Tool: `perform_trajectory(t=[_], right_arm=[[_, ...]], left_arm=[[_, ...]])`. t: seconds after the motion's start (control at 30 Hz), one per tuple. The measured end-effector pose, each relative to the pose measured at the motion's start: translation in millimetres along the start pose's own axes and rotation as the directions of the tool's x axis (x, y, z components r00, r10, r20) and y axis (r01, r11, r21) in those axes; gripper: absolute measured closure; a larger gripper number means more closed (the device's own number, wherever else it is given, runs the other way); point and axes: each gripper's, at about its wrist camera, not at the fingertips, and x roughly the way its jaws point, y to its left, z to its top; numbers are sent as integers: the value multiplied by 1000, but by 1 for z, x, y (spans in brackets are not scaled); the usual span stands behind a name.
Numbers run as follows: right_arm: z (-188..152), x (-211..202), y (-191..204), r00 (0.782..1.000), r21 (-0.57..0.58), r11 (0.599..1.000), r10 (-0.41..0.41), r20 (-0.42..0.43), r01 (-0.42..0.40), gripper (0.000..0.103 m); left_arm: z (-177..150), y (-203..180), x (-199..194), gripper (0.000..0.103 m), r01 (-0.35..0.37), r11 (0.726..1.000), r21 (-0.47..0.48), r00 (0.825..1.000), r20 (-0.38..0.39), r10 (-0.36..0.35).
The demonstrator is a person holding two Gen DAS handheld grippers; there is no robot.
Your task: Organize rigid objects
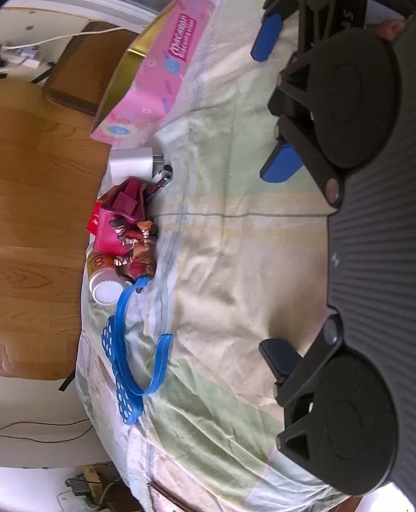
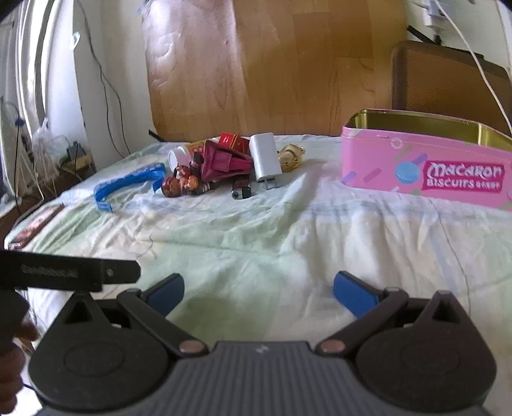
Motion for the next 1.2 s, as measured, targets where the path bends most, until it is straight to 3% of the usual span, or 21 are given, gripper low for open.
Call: perform_trajectory(t=[0.3, 0.43, 0.53, 0.63, 0.77, 0.9, 1.03, 1.2], right_arm=[[0, -4, 1, 1000, 16, 1000, 7, 13, -7, 0], [30, -6, 3, 999, -16, 1000, 15, 41, -14, 0], [58, -9, 7, 998, -55, 998, 12, 69, -9, 0], [67, -13, 9, 994, -8, 1000, -5, 109, 6, 0], [44, -4, 12, 995, 87, 996, -31, 98, 22, 0], [31, 7, 24, 999, 12, 1000, -27, 36, 26, 0], [29, 5, 33, 998, -36, 999, -21, 55, 23, 0], [27, 11, 38, 1000, -54, 998, -21, 18, 22, 0]], left_arm=[[9, 0, 0, 0, -23, 999, 45, 1000, 14, 22], [34, 7, -12, 0, -70, 997, 29, 992, 104, 67], [51, 14, -21, 0, -52, 998, -30, 989, 140, 56], [49, 18, -27, 0, -29, 997, -72, 986, 163, 41], [35, 18, -16, 0, -41, 995, -87, 992, 115, 51], [31, 23, -6, 0, -49, 996, -70, 996, 72, 54], [30, 27, -6, 0, -51, 995, -85, 996, 75, 58], [29, 26, -2, 0, -59, 995, -80, 996, 58, 64]])
